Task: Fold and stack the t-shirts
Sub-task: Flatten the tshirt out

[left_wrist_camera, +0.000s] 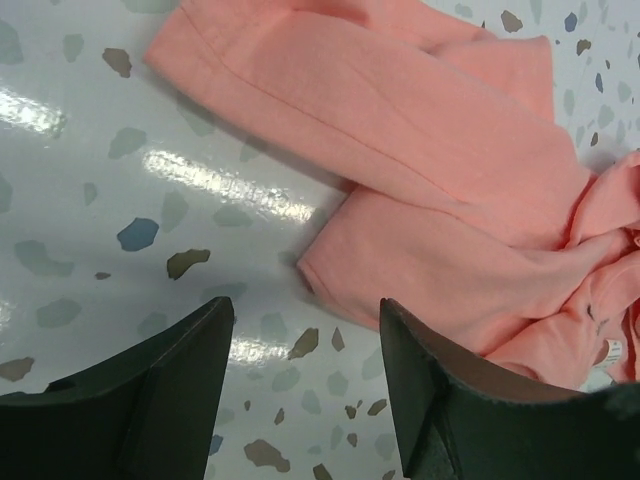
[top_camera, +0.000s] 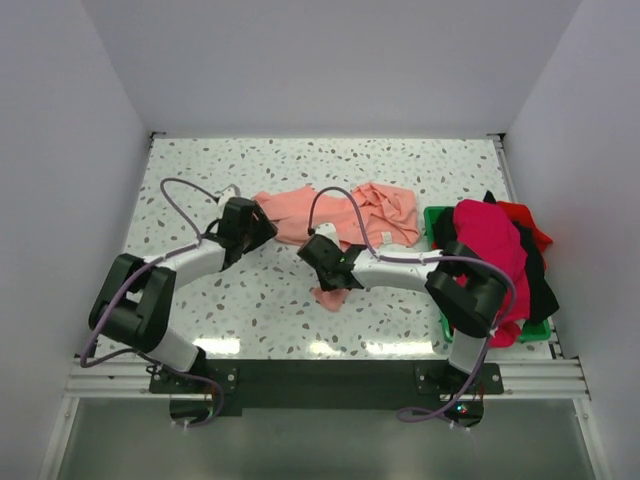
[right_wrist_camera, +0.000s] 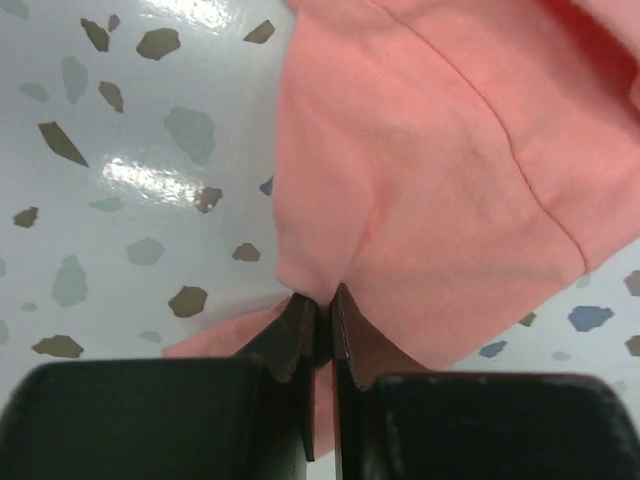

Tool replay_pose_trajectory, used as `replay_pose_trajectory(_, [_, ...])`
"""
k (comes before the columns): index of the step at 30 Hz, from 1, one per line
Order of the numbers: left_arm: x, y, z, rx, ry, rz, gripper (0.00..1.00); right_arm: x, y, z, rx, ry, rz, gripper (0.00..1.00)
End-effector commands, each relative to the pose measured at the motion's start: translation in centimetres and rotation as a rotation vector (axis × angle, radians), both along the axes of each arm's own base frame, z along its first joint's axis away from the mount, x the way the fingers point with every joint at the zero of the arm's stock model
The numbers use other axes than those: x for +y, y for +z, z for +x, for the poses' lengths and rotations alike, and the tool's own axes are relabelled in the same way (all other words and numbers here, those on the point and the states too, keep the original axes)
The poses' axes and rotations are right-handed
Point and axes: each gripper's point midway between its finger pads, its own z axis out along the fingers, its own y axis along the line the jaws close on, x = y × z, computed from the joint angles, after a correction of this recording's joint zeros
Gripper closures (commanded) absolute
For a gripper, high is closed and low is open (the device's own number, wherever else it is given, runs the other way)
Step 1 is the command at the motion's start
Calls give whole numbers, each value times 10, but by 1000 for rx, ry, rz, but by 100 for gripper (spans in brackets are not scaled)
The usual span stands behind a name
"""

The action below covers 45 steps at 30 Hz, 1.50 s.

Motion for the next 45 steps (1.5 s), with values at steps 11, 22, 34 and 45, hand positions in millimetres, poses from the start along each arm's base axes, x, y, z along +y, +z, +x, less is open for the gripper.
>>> replay_pose_trajectory(11, [-46, -16, 40, -56, -128, -115, 41, -79, 155, 40, -253, -178, 126, 100])
replay_pose_trajectory(22, [-80, -2, 45, -74, -210, -151, 90, -102, 219, 68, -361, -229, 164, 100])
replay_pose_trajectory(34, [-56, 95, 54, -228, -155, -106, 100, -102, 340, 112, -525, -203, 277, 100])
replay_pose_trajectory(45, [7, 297, 79, -516, -124, 35, 100, -100, 469, 148, -761, -189, 401, 100])
